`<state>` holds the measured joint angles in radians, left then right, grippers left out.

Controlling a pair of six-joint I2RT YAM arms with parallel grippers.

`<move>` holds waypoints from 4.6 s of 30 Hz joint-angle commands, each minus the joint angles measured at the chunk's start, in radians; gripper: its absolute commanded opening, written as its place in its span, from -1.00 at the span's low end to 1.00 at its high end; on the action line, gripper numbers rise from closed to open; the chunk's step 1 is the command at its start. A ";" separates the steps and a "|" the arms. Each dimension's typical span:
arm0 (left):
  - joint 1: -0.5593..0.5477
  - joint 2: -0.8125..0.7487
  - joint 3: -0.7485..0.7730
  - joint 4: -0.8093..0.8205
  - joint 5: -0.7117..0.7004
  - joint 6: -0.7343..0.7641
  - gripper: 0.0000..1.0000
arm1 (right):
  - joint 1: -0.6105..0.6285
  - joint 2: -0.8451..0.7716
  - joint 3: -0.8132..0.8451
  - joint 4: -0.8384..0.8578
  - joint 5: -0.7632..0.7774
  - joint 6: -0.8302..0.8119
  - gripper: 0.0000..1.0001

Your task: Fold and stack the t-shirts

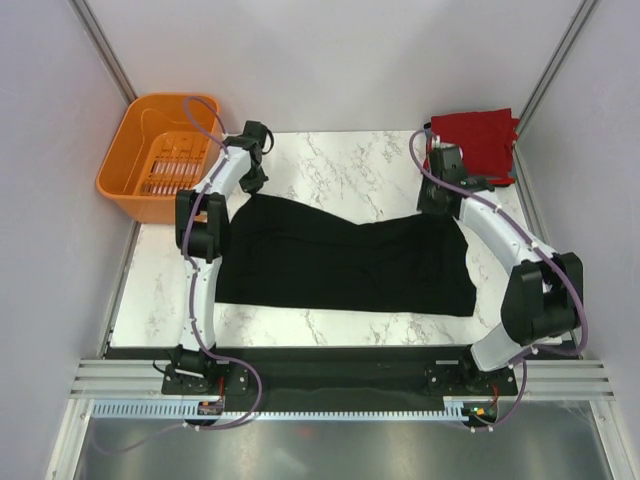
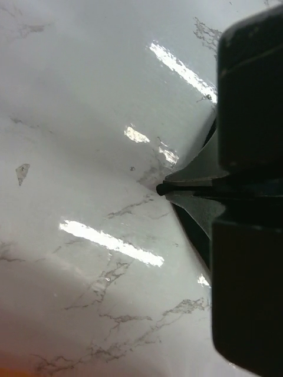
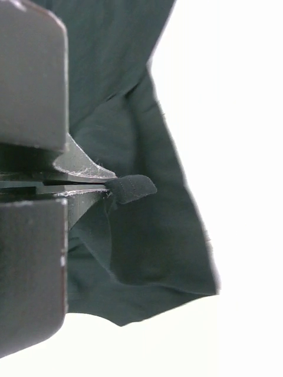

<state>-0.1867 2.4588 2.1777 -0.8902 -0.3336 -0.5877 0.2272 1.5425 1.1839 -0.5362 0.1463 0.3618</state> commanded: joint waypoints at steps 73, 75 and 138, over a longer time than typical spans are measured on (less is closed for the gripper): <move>-0.166 -0.713 -1.099 0.148 0.125 0.015 0.75 | 0.043 0.161 -0.278 0.209 -0.367 0.338 0.67; -0.166 -0.731 -1.121 0.143 0.166 0.019 0.72 | 0.043 0.292 -0.165 0.209 -0.407 0.330 0.67; -0.523 -1.465 -1.516 0.129 0.307 -0.419 0.76 | 0.448 -0.585 -0.699 0.174 -0.290 0.629 0.65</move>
<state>-0.7128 1.0237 0.7120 -0.8406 -0.0692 -0.9951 0.6430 1.0557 0.5465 -0.4156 -0.1371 0.8543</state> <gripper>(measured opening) 0.884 0.849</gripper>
